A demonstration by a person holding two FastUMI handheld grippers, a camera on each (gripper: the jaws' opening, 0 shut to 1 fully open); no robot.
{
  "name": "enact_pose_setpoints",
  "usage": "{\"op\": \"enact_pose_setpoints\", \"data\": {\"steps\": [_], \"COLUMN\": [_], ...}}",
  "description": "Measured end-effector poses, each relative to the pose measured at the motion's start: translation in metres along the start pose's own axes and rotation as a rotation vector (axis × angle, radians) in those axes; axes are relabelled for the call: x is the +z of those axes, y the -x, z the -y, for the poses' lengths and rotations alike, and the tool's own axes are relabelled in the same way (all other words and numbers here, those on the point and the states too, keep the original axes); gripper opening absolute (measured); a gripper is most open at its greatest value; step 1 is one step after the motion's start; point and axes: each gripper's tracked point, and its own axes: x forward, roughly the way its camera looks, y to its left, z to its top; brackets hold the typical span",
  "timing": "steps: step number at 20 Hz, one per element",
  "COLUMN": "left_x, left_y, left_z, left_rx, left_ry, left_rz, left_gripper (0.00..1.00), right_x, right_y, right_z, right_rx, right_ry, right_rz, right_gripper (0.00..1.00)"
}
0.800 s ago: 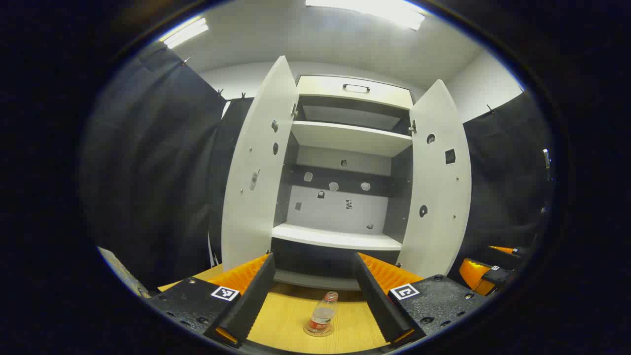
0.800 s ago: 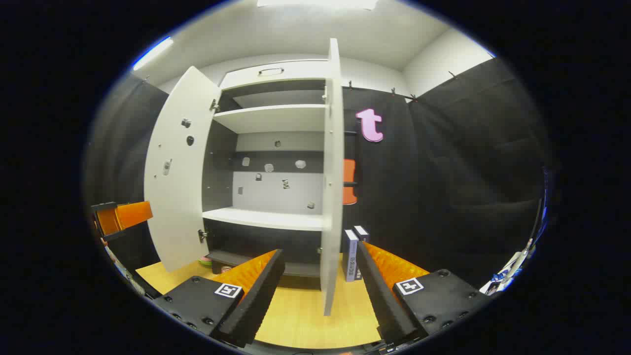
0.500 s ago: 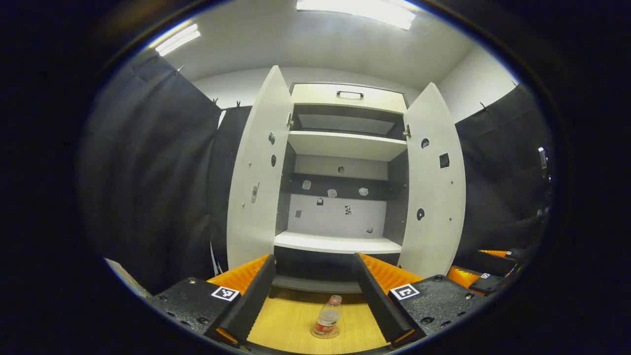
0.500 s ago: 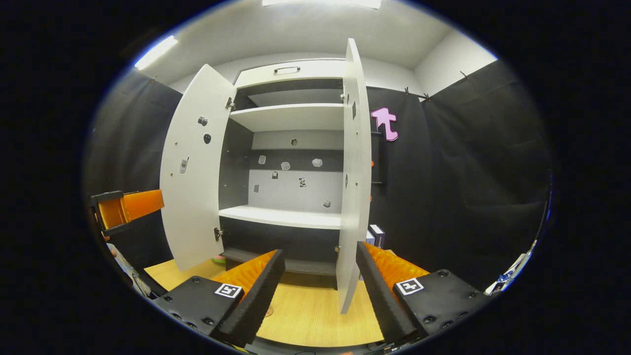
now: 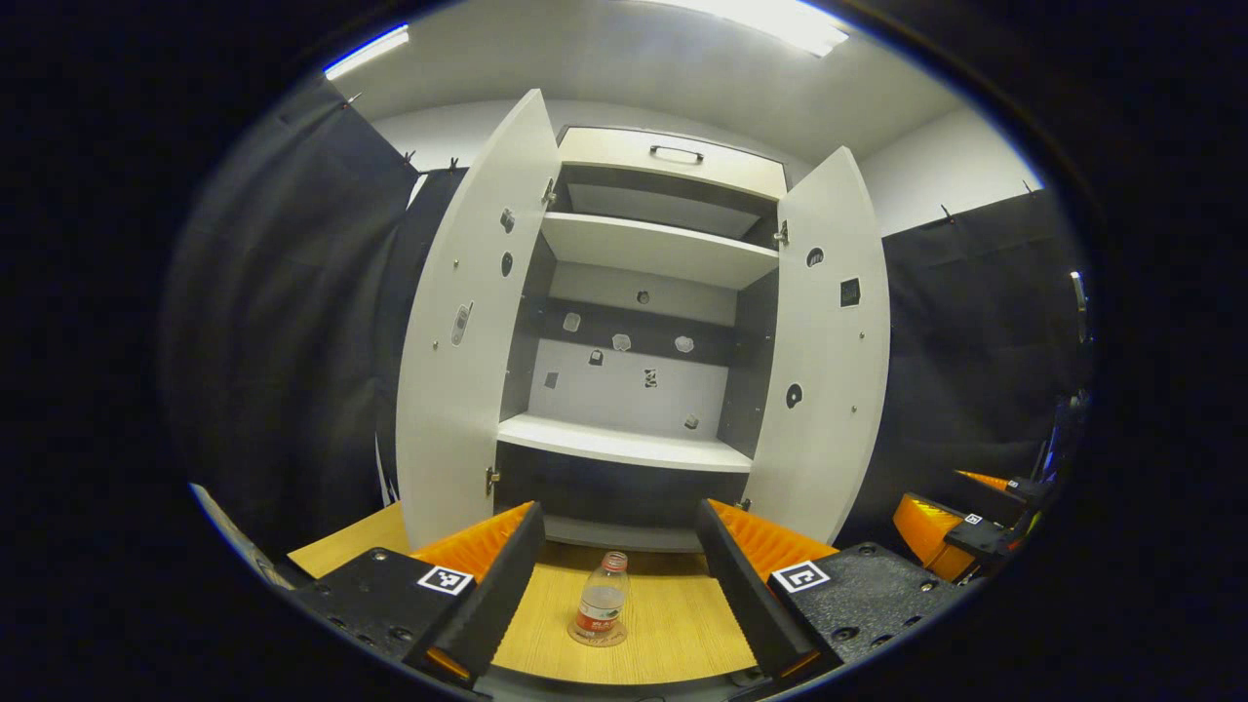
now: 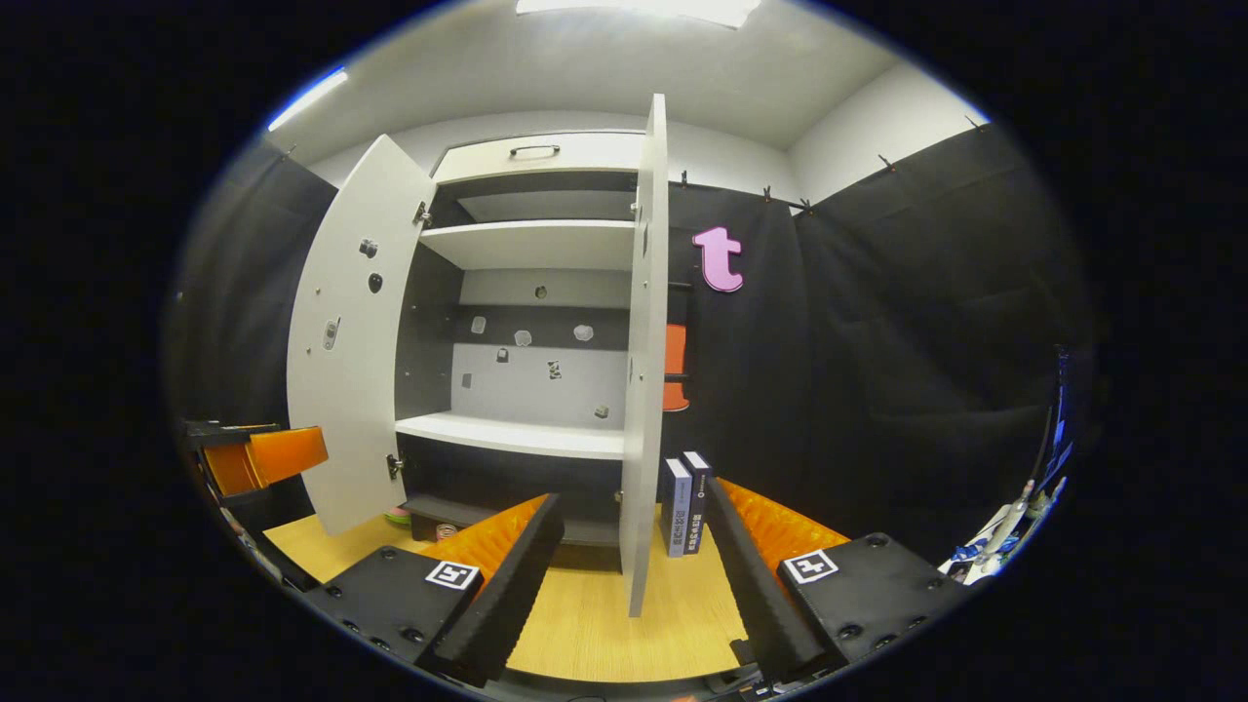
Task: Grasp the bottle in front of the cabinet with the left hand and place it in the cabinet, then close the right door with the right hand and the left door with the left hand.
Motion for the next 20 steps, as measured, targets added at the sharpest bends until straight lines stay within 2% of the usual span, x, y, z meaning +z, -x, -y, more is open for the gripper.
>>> {"op": "enact_pose_setpoints", "data": {"steps": [1,2,3,7,12,20], "left_x": [-0.002,-0.006,-0.011,-0.032,-0.052,-0.130], "left_y": [-0.003,-0.006,-0.010,-0.023,-0.046,-0.089], "left_z": [0.001,0.001,0.001,-0.002,-0.004,-0.017], "left_rx": [0.000,-0.002,-0.004,0.012,0.001,0.009], "left_ry": [0.005,0.011,0.014,-0.001,-0.006,-0.043], "left_rz": [-0.002,-0.007,-0.017,-0.060,-0.055,-0.164], "left_gripper": [0.97,0.97,0.97,0.96,0.96,0.96], "right_x": [-0.001,-0.001,-0.001,-0.005,-0.004,-0.003], "right_y": [0.001,0.003,0.004,0.004,-0.003,-0.009], "right_z": [0.005,0.010,0.015,0.026,0.028,0.027], "right_rx": [-0.013,-0.027,-0.040,-0.067,-0.083,-0.090], "right_ry": [0.005,0.008,0.008,0.004,-0.004,-0.005], "right_rz": [-0.003,-0.004,-0.004,-0.015,-0.025,-0.027], "right_gripper": [0.97,0.92,0.97,0.97,0.97,0.97]}}
